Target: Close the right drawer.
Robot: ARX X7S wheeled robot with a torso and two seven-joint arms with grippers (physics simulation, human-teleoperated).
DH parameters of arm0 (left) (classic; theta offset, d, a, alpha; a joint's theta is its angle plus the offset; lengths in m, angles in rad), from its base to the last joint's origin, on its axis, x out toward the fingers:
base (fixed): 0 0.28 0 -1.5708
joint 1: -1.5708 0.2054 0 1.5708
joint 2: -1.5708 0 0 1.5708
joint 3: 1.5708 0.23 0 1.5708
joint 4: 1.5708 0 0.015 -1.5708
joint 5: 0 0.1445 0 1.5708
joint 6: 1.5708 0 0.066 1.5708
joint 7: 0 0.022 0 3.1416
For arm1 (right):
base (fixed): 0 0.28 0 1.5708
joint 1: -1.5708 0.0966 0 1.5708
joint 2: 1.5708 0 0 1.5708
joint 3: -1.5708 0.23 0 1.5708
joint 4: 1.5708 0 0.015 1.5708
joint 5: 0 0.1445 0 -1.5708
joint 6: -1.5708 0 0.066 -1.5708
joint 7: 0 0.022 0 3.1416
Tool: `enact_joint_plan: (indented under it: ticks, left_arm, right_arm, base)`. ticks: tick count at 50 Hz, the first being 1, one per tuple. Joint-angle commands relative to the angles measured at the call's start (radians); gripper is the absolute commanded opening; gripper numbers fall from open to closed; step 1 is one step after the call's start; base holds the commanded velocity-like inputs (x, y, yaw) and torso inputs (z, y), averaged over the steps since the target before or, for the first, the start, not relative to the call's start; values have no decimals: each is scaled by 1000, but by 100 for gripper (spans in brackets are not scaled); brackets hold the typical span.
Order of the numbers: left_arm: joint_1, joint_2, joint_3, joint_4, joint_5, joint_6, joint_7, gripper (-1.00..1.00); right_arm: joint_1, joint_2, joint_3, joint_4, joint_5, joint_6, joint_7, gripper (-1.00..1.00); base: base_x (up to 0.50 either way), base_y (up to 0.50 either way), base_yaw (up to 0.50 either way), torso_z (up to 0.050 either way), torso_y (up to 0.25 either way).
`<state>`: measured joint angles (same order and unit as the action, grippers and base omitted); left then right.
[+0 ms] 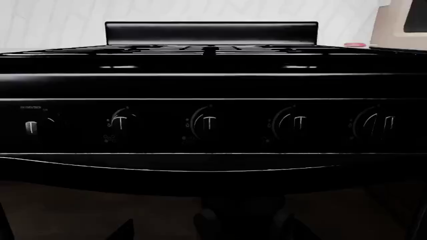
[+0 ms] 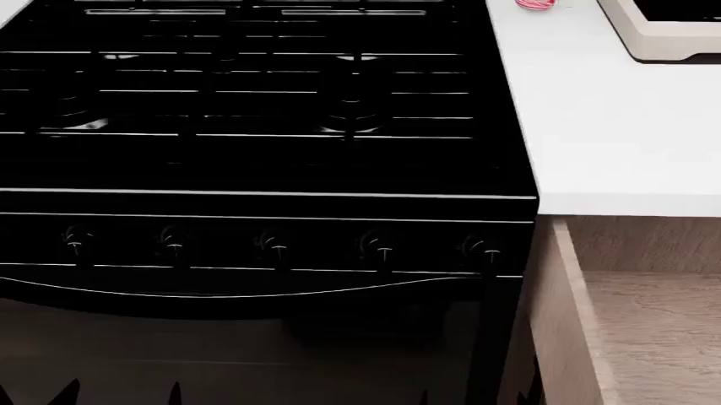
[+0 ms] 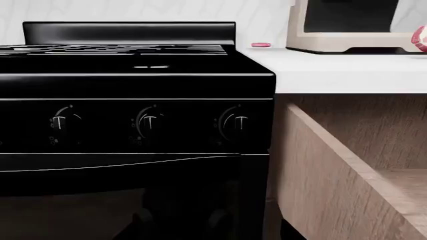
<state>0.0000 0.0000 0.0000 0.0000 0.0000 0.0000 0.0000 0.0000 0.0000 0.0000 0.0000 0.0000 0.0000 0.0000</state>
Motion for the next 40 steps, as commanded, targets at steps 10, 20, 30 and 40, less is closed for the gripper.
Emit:
enact_joint_plan:
  ticks: [10,20,30,40]
  left_arm:
    - [1,-43,53,0,-42,1,-47,100]
    - [13,-61,76,32,-58,0,-68,100]
    - [62,-80,110,236,-64,-56,-86,100]
    - [56,-108,130,455,-56,-141,-104,100]
  right_arm:
    - [14,41,-60,30,23,-11,59,100]
    - [13,55,-91,17,-38,-29,145,100]
    - [-21,70,-128,-167,-114,38,210,100]
    - [-27,91,-155,-434,-173,168,213,100]
  base:
    - [0,0,0,0,0]
    - [0,0,0,0,0]
    - [0,0,0,0,0]
    - [0,0,0,0,0]
